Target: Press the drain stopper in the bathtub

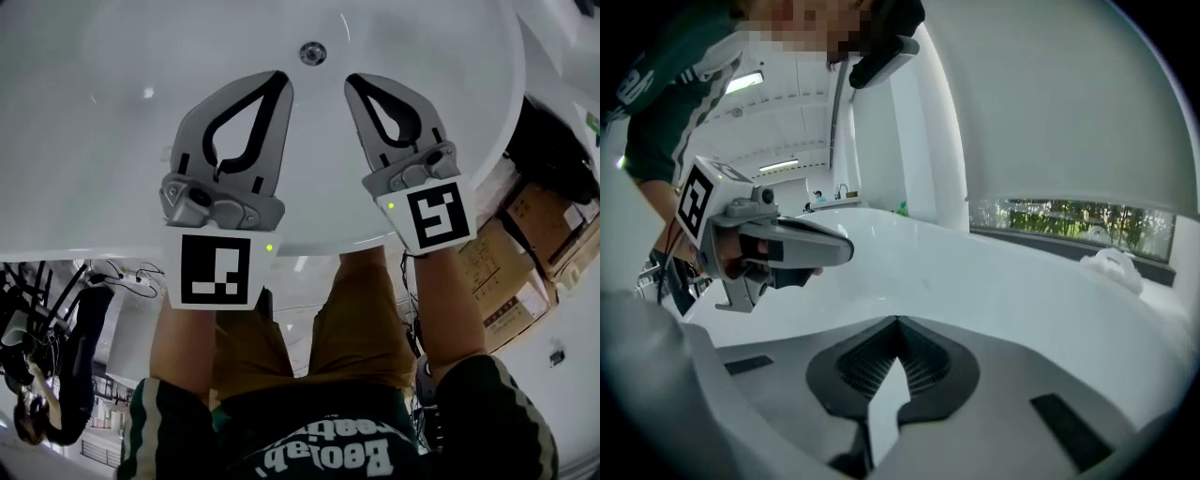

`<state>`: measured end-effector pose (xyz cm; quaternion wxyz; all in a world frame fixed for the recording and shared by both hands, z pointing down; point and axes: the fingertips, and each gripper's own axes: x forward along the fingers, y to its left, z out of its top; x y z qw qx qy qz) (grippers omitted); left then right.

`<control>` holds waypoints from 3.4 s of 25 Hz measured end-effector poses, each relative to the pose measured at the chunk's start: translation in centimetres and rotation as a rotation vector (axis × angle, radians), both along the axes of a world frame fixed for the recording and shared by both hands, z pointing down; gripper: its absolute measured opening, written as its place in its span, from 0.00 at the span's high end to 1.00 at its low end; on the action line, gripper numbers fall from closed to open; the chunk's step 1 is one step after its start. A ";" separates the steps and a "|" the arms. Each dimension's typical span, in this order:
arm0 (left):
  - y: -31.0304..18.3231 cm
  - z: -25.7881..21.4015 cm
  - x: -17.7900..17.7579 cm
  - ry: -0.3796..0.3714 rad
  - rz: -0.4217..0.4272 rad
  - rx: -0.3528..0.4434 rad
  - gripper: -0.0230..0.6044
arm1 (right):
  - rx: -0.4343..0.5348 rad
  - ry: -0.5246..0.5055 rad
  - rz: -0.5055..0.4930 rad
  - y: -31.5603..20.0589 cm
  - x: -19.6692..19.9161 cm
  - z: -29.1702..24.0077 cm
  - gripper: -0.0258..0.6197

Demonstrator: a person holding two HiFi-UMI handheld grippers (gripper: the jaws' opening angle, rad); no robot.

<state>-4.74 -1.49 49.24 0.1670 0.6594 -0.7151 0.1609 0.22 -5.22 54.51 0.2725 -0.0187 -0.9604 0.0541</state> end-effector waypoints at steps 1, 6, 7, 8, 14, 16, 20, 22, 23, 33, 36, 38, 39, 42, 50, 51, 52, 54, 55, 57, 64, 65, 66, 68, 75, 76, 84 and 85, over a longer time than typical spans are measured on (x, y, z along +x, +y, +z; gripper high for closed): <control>-0.2 0.9 0.0 0.000 0.002 0.002 0.96 | -0.001 0.012 -0.012 0.0 -0.1 1.5 0.94; -0.1 5.1 0.2 -0.054 0.026 -0.002 0.96 | -0.034 0.093 -0.049 0.7 -0.1 9.1 0.94; 0.0 6.1 0.2 -0.070 0.035 -0.006 0.96 | -0.040 0.095 -0.051 0.6 -0.4 10.3 0.94; 0.1 7.1 0.1 -0.077 0.044 -0.015 0.96 | -0.040 0.092 -0.055 0.5 -0.7 11.3 0.94; 0.2 11.0 0.4 -0.034 0.059 -0.033 0.96 | -0.048 0.151 -0.070 0.8 -1.4 16.7 0.94; -0.2 11.8 0.2 -0.032 0.062 -0.032 0.96 | -0.071 0.193 -0.033 0.5 -1.1 18.1 0.94; -1.3 13.0 -0.5 -0.006 0.051 -0.031 0.96 | -0.067 0.301 0.002 0.1 -0.4 20.4 0.94; -2.0 13.9 -0.6 0.038 0.035 -0.036 0.96 | -0.065 0.356 0.004 -0.1 -0.5 22.2 0.94; -2.3 14.5 -0.5 0.051 0.034 -0.044 0.96 | -0.073 0.380 0.002 0.0 -0.6 23.4 0.94; -1.4 17.6 -0.8 0.065 0.038 -0.098 0.96 | -0.098 0.551 0.017 0.2 0.7 33.4 0.94; -1.0 18.2 -0.9 0.063 0.044 -0.109 0.96 | -0.079 0.571 -0.011 0.5 0.6 34.9 0.95; -0.8 18.4 -1.2 0.063 0.030 -0.115 0.96 | -0.062 0.585 -0.039 0.9 0.4 35.9 0.95; -0.8 18.6 -1.4 0.060 0.018 -0.117 0.96 | -0.052 0.594 -0.050 1.0 0.4 36.4 0.95; -0.9 18.6 -2.3 0.039 -0.017 -0.113 0.96 | -0.030 0.608 -0.061 0.9 0.2 37.7 0.95; -1.3 18.2 -2.7 0.055 -0.036 -0.089 0.96 | 0.016 0.664 -0.077 0.6 0.4 39.7 0.95; -1.3 18.0 -2.8 0.056 -0.034 -0.083 0.96 | 0.020 0.668 -0.073 0.6 0.5 39.8 0.95; -1.3 17.9 -2.8 0.057 -0.031 -0.079 0.96 | 0.021 0.669 -0.072 0.7 0.5 39.8 0.95; -1.3 17.9 -2.6 0.062 -0.024 -0.077 0.96 | 0.021 0.671 -0.077 1.0 0.5 40.0 0.95; -1.3 18.0 -2.5 0.066 -0.024 -0.082 0.96 | 0.021 0.673 -0.079 1.1 0.6 40.1 0.95; -1.2 18.5 -2.5 0.070 -0.041 -0.107 0.96 | 0.017 0.681 -0.072 1.1 0.8 40.4 0.95; -1.1 19.3 -2.7 0.083 -0.055 -0.154 0.96 | -0.031 0.701 -0.033 0.8 1.0 40.9 0.95; -1.3 19.2 -2.6 0.087 -0.044 -0.149 0.96 | -0.019 0.719 -0.045 0.8 0.8 40.9 0.95; -1.3 19.1 -2.5 0.094 -0.036 -0.143 0.96 | 0.003 0.740 -0.059 0.8 0.7 40.9 0.95; -1.5 19.0 -2.3 0.113 -0.034 -0.132 0.96 | 0.053 0.772 -0.080 0.9 0.4 41.0 0.94; -2.1 19.3 -2.6 0.145 0.020 -0.143 0.96 | 0.058 0.758 -0.093 1.2 0.8 41.5 0.94; -2.2 19.1 -2.7 0.118 0.045 -0.132 0.96 | 0.064 0.753 -0.084 1.1 0.8 41.4 0.94; -2.1 18.7 -3.4 0.088 0.035 -0.130 0.96 | 0.026 0.780 -0.068 1.1 1.0 41.3 0.94; -2.0 18.8 -3.4 0.086 0.034 -0.134 0.96 | 0.016 0.783 -0.075 1.2 0.9 41.3 0.94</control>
